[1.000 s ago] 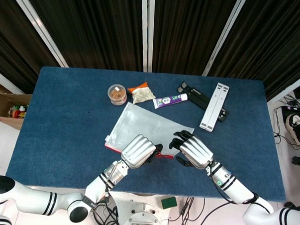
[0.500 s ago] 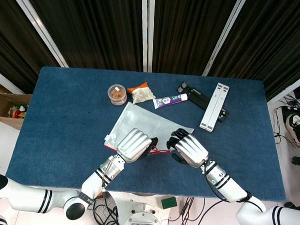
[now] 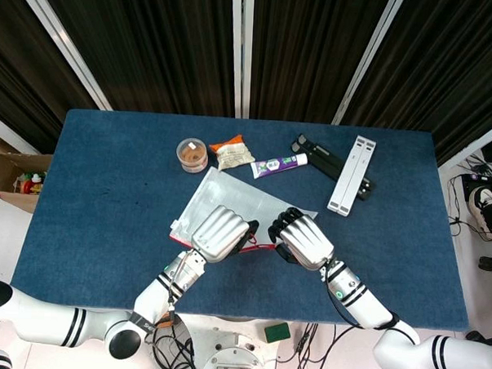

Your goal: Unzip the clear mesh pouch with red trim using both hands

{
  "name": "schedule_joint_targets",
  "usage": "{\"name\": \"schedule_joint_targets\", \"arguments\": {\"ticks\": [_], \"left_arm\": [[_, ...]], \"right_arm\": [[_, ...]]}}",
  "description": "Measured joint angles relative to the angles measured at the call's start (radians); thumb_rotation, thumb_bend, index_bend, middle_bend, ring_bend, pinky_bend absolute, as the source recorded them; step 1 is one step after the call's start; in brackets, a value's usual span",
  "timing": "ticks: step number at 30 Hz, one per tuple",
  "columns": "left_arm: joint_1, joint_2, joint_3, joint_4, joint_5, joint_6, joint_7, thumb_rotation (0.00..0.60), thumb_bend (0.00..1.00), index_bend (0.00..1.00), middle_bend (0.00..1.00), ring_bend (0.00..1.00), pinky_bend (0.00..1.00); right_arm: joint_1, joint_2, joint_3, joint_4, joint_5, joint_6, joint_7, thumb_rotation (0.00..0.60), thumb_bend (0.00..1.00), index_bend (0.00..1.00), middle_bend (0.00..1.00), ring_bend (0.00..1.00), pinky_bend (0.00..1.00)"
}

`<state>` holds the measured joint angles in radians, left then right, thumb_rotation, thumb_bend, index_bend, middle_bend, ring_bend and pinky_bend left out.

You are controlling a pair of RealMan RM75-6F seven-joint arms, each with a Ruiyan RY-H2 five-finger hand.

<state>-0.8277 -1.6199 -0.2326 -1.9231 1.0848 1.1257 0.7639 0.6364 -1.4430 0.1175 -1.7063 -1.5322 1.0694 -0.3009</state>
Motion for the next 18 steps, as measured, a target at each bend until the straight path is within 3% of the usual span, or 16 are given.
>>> {"name": "schedule_joint_targets", "arguments": {"ticks": [8,18], "left_arm": [[-0.013,0.027,-0.006,-0.018,-0.055,0.018,0.010,0.600,0.59,0.58,0.84,0.85,1.00],[0.014,0.042,0.037,-0.017,-0.036,0.038,-0.058,0.600,0.59,0.58,0.84,0.85,1.00]], "right_arm": [[0.003,-0.045,0.015,-0.009,0.060,0.003,-0.064,0.600,0.44,0.74,0.63,0.45,0.42],[0.036,-0.011,0.069,-0.052,0.132,-0.039,0.014,0.600,0.52,0.80,0.66,0.49,0.42]]}}
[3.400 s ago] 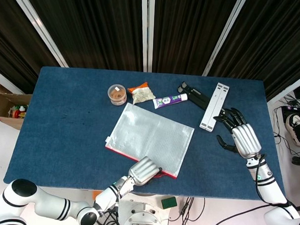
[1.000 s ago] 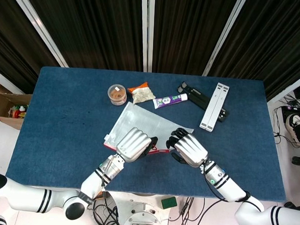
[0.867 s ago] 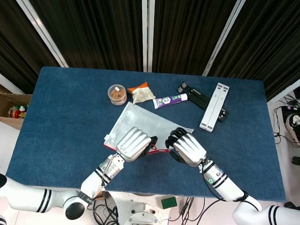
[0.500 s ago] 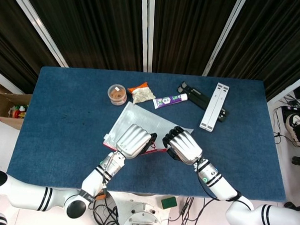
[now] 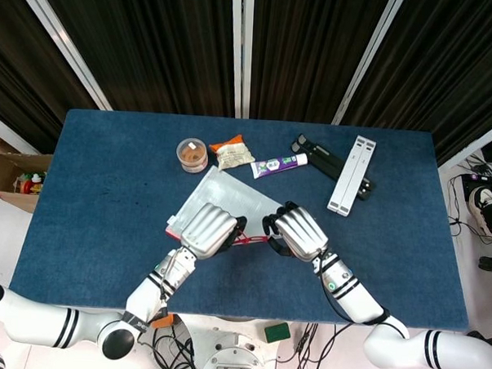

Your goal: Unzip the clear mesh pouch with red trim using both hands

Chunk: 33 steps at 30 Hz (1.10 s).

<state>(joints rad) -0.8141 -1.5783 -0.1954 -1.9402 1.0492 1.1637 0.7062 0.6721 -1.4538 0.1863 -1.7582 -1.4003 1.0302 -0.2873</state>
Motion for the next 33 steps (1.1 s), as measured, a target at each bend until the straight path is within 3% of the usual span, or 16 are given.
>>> {"name": "schedule_joint_targets", "arguments": {"ticks": [15,33], "left_arm": [[0.065,-0.009,0.021,0.066,0.050,0.006,-0.232,0.600,0.59,0.58,0.84,0.85,1.00],[0.073,-0.031,0.030,0.113,0.046,-0.017,-0.250,0.600,0.59,0.58,0.83,0.84,1.00]], "right_arm": [[0.017,0.002,0.037,-0.004,0.001,0.038,0.086,0.600,0.55,0.86,0.67,0.51,0.42],[0.010,-0.028,0.051,0.028,-0.043,0.138,0.119,0.600,0.57,0.87,0.67,0.51,0.42]]}}
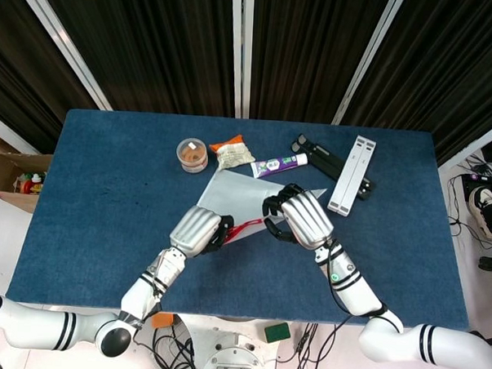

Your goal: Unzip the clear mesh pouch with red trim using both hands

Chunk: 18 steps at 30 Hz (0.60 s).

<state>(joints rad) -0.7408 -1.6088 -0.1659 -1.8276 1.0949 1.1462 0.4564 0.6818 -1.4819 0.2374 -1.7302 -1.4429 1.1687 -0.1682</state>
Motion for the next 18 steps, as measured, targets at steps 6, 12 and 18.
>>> {"name": "schedule_joint_targets", "arguments": {"ticks": [6,12,18], "left_arm": [[0.010,0.000,0.008,0.014,-0.003,0.002,-0.003,0.600,0.59,0.58,0.83,0.84,1.00],[0.022,0.004,0.016,0.030,-0.002,0.002,-0.012,0.600,0.59,0.58,0.83,0.84,1.00],[0.037,0.007,0.030,0.068,-0.005,0.006,-0.014,0.600,0.59,0.58,0.83,0.84,1.00]], "right_arm": [[-0.006,-0.011,0.009,0.023,-0.016,0.042,0.005,0.600,0.57,0.87,0.67,0.51,0.42],[-0.011,-0.016,0.015,0.042,-0.028,0.070,0.016,0.600,0.57,0.87,0.67,0.51,0.42],[-0.019,0.005,0.022,0.037,-0.042,0.093,0.038,0.600,0.57,0.88,0.67,0.51,0.42]]}}
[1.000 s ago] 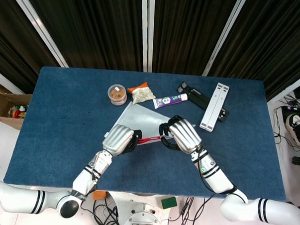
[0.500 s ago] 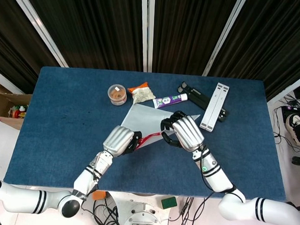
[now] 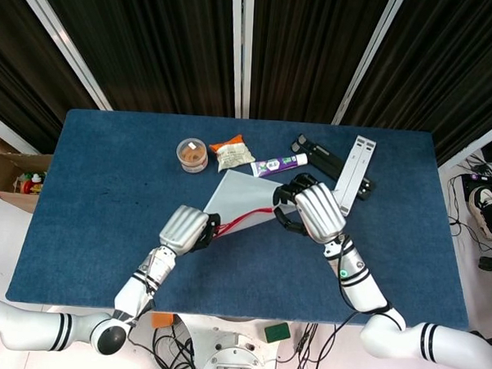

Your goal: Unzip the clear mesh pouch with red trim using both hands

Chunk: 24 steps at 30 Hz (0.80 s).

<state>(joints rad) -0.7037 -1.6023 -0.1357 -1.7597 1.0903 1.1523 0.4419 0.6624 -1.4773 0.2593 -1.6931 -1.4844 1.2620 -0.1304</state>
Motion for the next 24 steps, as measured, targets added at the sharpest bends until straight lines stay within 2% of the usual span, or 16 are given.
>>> {"name": "schedule_joint_targets", "arguments": {"ticks": [11,24], "left_arm": [[0.045,-0.005,0.040,0.144,-0.007,0.015,0.016,0.600,0.59,0.58,0.83,0.84,1.00],[0.090,0.008,0.019,0.271,-0.105,-0.006,0.019,0.600,0.60,0.58,0.83,0.84,1.00]], "right_arm": [[-0.046,0.067,-0.019,-0.012,-0.030,0.047,0.068,0.600,0.57,0.88,0.68,0.51,0.42],[-0.048,0.067,-0.043,0.020,-0.057,0.035,0.124,0.600,0.57,0.88,0.68,0.51,0.42]]}}
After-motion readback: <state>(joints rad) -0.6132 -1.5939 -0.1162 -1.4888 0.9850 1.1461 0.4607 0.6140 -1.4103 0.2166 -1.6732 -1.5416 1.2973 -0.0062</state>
